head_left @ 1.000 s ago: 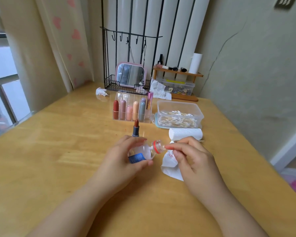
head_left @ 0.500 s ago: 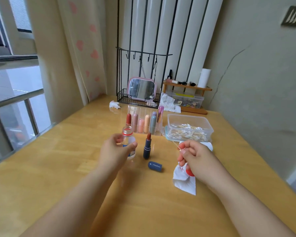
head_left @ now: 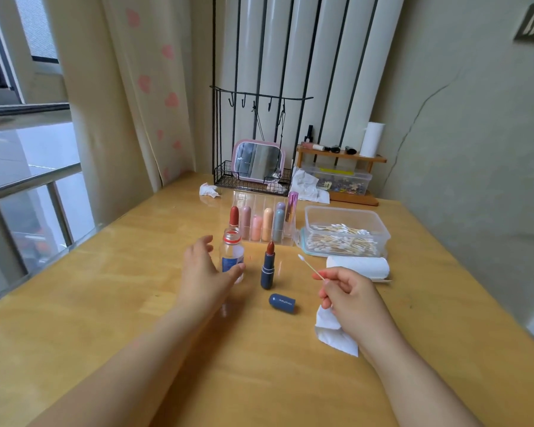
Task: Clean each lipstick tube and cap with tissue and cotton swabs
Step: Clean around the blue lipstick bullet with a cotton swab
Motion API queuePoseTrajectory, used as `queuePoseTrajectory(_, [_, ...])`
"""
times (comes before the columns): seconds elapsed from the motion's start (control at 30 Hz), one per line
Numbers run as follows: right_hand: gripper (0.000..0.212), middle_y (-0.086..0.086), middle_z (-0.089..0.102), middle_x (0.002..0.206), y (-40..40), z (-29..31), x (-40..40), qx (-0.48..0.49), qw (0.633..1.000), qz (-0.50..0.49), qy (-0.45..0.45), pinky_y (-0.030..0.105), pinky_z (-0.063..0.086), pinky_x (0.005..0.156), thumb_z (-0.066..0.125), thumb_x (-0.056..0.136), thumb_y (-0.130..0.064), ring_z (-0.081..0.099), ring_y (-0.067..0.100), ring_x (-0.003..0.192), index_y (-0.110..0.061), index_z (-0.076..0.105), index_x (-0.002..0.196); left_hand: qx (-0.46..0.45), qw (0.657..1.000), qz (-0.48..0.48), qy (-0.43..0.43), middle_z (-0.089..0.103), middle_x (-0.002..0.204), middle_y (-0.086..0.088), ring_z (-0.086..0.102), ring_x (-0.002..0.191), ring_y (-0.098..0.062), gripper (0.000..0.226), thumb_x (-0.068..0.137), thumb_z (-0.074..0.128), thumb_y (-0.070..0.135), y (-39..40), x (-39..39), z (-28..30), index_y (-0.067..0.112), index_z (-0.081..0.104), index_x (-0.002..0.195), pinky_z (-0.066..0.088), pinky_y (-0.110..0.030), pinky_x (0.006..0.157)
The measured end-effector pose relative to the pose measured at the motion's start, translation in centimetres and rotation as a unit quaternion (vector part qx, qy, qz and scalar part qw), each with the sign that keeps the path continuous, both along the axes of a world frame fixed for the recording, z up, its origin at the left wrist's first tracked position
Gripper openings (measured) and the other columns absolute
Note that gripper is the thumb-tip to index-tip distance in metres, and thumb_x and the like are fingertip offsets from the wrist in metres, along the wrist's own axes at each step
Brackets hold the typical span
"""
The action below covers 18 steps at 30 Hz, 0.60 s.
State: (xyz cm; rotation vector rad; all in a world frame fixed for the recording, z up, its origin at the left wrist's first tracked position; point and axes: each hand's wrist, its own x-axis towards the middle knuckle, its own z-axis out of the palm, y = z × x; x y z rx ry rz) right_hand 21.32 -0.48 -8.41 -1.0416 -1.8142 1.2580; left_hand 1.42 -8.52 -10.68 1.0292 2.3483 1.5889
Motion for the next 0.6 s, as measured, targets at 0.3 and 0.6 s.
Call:
queuePoseTrajectory(0.3, [0.032,0.000,0.059,0.072,0.0,0.2,0.6,0.009,0.999,0.007,0.036,0.013,0.042,0.050,0.043,0.092,0.002,0.050,0.011,0.062,-0.021,0.066,0.089,-0.119,0.981,-0.062,0.140,0.060,0.095,-0.001,0.052,0.085,-0.017,0.012,0.088,0.061,0.034,1.0,4.4,1.6,0.024,0.056,0.092,0.043,-0.031,0.076])
queuePoseTrajectory(0.6, [0.028,-0.009,0.059,0.060,0.6,-0.4,1.0,0.015,0.999,-0.016,0.039,0.029,0.042,0.065,0.049,0.092,-0.006,0.050,0.011,0.059,-0.025,0.067,0.081,-0.105,0.992,-0.050,0.038,0.064,0.076,0.000,0.058,0.073,-0.017,0.008,0.083,0.063,0.020,3.3,4.5,0.4,0.012,0.063,0.083,0.042,-0.025,0.059])
